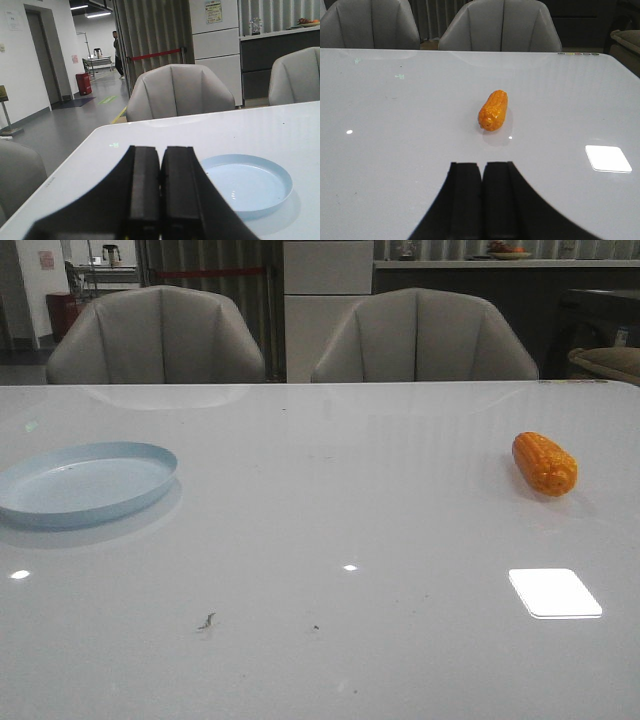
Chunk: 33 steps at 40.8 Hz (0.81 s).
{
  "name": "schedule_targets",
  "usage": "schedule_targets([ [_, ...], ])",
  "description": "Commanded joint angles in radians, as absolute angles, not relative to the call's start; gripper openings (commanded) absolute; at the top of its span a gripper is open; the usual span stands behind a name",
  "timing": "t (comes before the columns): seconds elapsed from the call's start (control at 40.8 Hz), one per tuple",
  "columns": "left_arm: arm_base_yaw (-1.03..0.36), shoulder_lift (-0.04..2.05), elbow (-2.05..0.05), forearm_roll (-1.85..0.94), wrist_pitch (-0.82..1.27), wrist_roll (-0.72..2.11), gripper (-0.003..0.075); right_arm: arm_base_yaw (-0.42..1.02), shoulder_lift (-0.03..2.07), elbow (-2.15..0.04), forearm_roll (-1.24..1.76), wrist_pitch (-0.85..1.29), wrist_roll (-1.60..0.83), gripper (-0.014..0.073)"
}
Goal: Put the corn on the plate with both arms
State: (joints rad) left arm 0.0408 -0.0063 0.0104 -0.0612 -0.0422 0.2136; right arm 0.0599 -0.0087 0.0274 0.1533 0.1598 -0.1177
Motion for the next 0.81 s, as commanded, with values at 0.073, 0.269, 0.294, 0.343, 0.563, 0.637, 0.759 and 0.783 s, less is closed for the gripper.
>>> schedule_targets([
  [0.073, 0.039, -0.028, 0.049, -0.063, -0.129, 0.202, 0.0094, 0.053, -0.034, 0.006, 0.145, 0.082, -0.122, 0.0033],
  [0.269, 0.039, -0.028, 0.049, -0.063, -0.129, 0.202, 0.0094, 0.053, -0.034, 0.006, 0.145, 0.082, -0.122, 0.0033],
  [0.294, 0.039, -0.028, 0.049, -0.063, -0.129, 0.202, 0.0094, 0.053, -0.034, 0.006, 0.145, 0.082, -0.122, 0.0033],
  [0.343, 0.039, -0.028, 0.049, -0.065, -0.129, 0.202, 0.0094, 0.053, -0.034, 0.006, 0.145, 0.082, -0.122, 0.0033],
  [0.563, 0.039, -0.028, 0.049, -0.071, -0.129, 0.202, 0.0094, 0.053, -0.034, 0.006, 0.145, 0.082, -0.122, 0.0033],
  [0.637, 0.039, -0.028, 0.049, -0.071, -0.129, 0.202, 0.0094, 0.053, -0.034, 0.006, 0.145, 0.082, -0.122, 0.0033],
  [0.759, 0.039, -0.028, 0.049, -0.071, -0.129, 0.202, 0.0094, 0.053, -0.034, 0.006, 0.145, 0.072, -0.122, 0.0033],
  [0.783, 0.039, -0.028, 0.049, -0.071, -0.129, 0.202, 0.0094, 0.053, -0.034, 0.006, 0.145, 0.072, -0.122, 0.0033],
])
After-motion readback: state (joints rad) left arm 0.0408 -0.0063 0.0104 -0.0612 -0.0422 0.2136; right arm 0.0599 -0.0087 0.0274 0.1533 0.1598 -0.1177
